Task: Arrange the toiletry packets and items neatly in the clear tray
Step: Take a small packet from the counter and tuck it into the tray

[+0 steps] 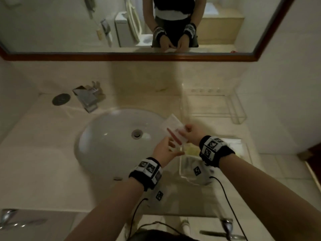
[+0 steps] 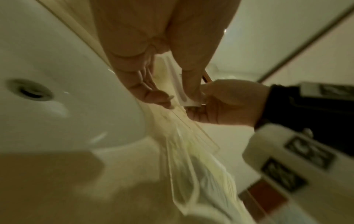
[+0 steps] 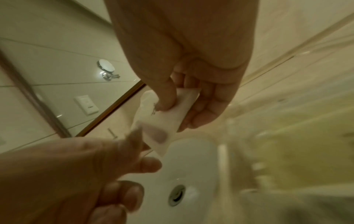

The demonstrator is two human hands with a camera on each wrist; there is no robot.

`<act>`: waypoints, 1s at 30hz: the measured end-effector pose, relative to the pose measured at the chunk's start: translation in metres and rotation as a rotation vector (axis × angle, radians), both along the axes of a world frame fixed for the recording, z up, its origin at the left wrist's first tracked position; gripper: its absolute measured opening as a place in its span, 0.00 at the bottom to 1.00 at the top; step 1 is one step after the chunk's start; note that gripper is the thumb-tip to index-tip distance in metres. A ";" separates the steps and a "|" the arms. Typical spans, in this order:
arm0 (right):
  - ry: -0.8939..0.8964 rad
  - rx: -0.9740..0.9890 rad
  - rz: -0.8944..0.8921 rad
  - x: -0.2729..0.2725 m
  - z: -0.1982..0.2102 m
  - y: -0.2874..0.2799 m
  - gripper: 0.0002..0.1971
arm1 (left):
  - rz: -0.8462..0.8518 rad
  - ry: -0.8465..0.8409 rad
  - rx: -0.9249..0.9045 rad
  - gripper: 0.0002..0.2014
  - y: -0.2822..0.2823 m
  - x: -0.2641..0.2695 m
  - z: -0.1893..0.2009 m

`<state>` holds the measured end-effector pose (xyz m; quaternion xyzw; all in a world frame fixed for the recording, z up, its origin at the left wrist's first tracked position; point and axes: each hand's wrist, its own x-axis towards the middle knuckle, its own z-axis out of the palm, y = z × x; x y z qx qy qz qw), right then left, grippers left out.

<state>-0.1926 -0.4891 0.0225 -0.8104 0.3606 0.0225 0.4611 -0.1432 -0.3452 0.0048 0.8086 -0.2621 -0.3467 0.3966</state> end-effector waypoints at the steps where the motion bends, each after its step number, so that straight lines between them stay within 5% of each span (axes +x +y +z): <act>1: 0.005 0.014 -0.013 -0.013 -0.002 -0.011 0.15 | -0.092 -0.142 0.043 0.26 -0.008 -0.011 -0.001; 4: -0.004 0.060 -0.092 -0.052 -0.007 -0.038 0.16 | -0.333 -0.421 0.146 0.20 -0.033 -0.036 -0.004; 9: 0.002 0.104 -0.095 -0.105 -0.009 -0.063 0.06 | -0.657 -0.690 0.288 0.25 -0.055 -0.049 -0.013; 18: 0.152 -0.017 0.050 -0.129 -0.015 -0.077 0.12 | -0.658 -0.624 0.357 0.28 -0.058 -0.053 -0.009; 21: 0.160 -0.025 0.053 -0.130 -0.015 -0.081 0.05 | -0.610 -0.584 0.341 0.29 -0.056 -0.054 -0.009; 25: 0.191 -0.116 0.042 -0.129 -0.011 -0.088 0.15 | -0.560 -0.513 0.327 0.25 -0.052 -0.053 -0.009; 30: 0.184 -0.234 0.014 -0.128 -0.009 -0.086 0.15 | -0.568 -0.489 0.337 0.20 -0.049 -0.052 -0.003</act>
